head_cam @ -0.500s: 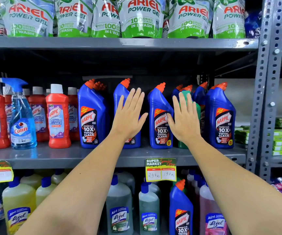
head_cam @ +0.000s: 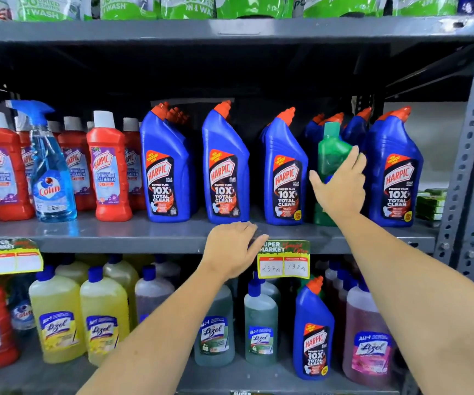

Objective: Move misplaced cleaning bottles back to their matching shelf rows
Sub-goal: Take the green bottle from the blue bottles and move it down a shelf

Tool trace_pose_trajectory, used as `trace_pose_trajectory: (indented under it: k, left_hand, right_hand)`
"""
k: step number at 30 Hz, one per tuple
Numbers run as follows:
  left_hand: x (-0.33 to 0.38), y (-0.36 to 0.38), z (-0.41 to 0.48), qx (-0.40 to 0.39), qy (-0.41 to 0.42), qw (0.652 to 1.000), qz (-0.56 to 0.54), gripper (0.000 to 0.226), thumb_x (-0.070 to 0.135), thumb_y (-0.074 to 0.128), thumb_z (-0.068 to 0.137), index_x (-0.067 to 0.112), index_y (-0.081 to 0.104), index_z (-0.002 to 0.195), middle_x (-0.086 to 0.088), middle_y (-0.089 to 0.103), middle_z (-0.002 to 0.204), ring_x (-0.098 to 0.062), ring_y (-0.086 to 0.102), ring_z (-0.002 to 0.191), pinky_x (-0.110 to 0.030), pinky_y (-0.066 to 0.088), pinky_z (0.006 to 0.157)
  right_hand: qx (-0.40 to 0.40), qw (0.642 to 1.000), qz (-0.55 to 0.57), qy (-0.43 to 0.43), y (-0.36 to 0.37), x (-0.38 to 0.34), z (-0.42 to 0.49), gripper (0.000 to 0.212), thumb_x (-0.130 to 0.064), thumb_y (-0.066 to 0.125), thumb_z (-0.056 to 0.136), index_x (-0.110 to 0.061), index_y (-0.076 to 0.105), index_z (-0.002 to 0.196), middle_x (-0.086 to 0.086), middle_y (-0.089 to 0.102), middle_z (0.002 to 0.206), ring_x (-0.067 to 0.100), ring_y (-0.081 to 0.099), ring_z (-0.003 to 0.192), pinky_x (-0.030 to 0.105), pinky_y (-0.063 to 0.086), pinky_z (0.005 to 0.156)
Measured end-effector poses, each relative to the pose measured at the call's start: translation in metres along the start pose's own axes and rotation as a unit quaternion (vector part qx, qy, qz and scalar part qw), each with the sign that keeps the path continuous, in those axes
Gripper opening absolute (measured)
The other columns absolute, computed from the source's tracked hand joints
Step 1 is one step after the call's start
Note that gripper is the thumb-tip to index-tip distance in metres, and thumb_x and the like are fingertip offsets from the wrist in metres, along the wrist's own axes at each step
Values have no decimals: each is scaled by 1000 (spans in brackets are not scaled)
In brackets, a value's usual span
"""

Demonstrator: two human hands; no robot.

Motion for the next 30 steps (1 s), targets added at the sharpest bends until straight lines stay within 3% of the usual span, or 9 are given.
trace_pose_trajectory:
  k: [2,5,16,18,19,21,22,26,30]
  left_hand:
    - [0,1,-2,9,11,1000,13,51,51,30,95,15,66,93,2,68,82,-20,63,75,-33,44,59]
    - [0,2,-2,23,11,1000,5,51,50,30,95,14,66,93,2,69,82,-19,63,74,-35,48,58]
    - [4,0,-2,58,25,998,26,47,46,34,96,12,67,90,0,69,80,-21,62,68,-33,44,53]
    - [4,1,-2,59,26,998,22,48,45,34,96,12,68,91,-1,69,81,-22,63,69,-33,44,53]
    - [4,2,-2,56,25,998,20,48,45,34,97,12,67,90,-1,69,80,-22,62,69,-34,44,53]
    - [3,3,-2,52,20,998,25,49,46,32,97,12,67,90,0,68,79,-22,61,69,-35,42,53]
    - [2,3,-2,48,15,998,26,50,46,31,97,12,66,90,0,67,78,-22,61,69,-35,41,54]
    - [2,0,-7,71,-23,997,6,42,41,37,98,13,68,97,-1,69,87,-25,60,75,-39,39,63]
    - [9,1,-31,129,-31,990,-47,36,30,41,99,9,61,119,-6,64,120,-27,56,109,-41,34,94]
  right_hand:
    - [-15,996,56,68,6,18,-2,106,-56,66,80,-7,9,153,19,35,149,44,47,126,53,45,94]
    - [-51,982,95,157,14,39,-11,105,-67,67,73,-3,24,145,19,45,141,43,50,125,50,44,96]
    - [-63,978,133,145,-14,45,-9,108,-81,70,49,-9,39,123,15,59,125,39,63,109,51,51,92]
    - [-43,974,177,137,-27,46,-16,98,-72,76,55,-10,43,124,11,60,124,32,61,111,42,52,92]
    - [-34,969,207,132,-33,49,-20,91,-64,79,61,-11,45,126,6,60,124,27,60,111,30,52,89]
    - [-11,956,268,116,-49,53,-31,79,-46,82,71,-9,45,132,-1,57,121,15,57,103,3,44,68]
    - [10,950,294,105,-60,54,-38,77,-42,82,73,-8,46,132,-3,57,121,14,58,104,-1,41,66]
    - [61,915,393,68,-97,61,-72,76,-57,82,63,-17,49,118,1,65,122,15,63,114,31,48,103]
    - [21,907,415,71,-103,74,-115,73,-67,82,54,-30,50,108,-3,67,117,15,65,110,48,49,103]
Point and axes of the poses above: each hand's wrist, its own z-axis towards the middle knuckle, its own y-axis out of the palm, x = y × z, the point moved 10 cm from there along z, towards the middle knuckle
